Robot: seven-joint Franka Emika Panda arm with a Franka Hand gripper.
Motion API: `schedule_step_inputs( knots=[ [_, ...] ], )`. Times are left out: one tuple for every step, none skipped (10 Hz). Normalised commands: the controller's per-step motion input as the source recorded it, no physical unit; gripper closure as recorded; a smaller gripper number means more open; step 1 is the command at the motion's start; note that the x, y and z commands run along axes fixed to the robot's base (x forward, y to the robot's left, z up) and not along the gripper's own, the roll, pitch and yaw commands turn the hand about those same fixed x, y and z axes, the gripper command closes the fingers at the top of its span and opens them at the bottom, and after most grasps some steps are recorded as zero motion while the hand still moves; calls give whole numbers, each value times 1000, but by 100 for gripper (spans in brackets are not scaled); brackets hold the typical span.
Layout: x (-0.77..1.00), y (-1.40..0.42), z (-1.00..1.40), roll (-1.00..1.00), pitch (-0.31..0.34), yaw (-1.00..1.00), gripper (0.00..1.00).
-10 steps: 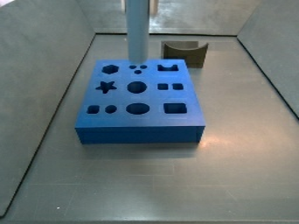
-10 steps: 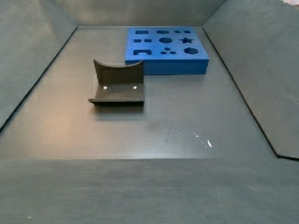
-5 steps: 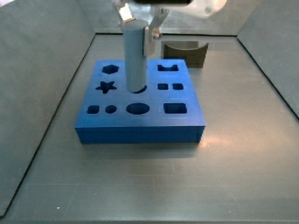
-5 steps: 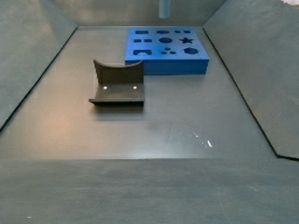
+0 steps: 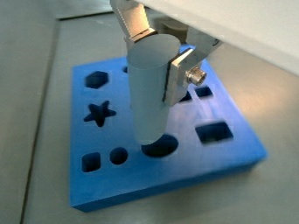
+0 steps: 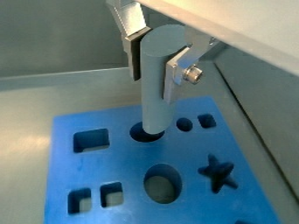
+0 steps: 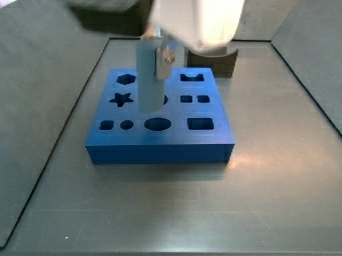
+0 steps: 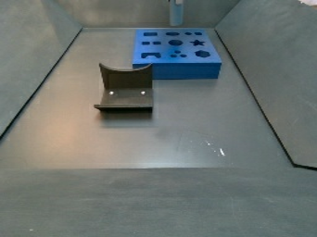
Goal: Insert the oval object.
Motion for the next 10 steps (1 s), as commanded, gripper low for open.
schedule_step_inputs(
  knots=[
    [26,-251,-320,20,0,-943,100],
    [20,-243,-317,21,0,-951,100],
    [3,-97,-323,44,0,-1000,100],
    [0,0,-326,67,-10,-1000,100],
    [71,0,-229,77,-1,-969,100],
    [277,0,-200,117,0,-743,100],
    [334,0,-200,97,0,-700,100],
    [389,0,-200,29,0,-691,100],
    [354,0,-274,0,0,-646,100],
    [0,43,-563,-131,-131,-260,100]
  ],
)
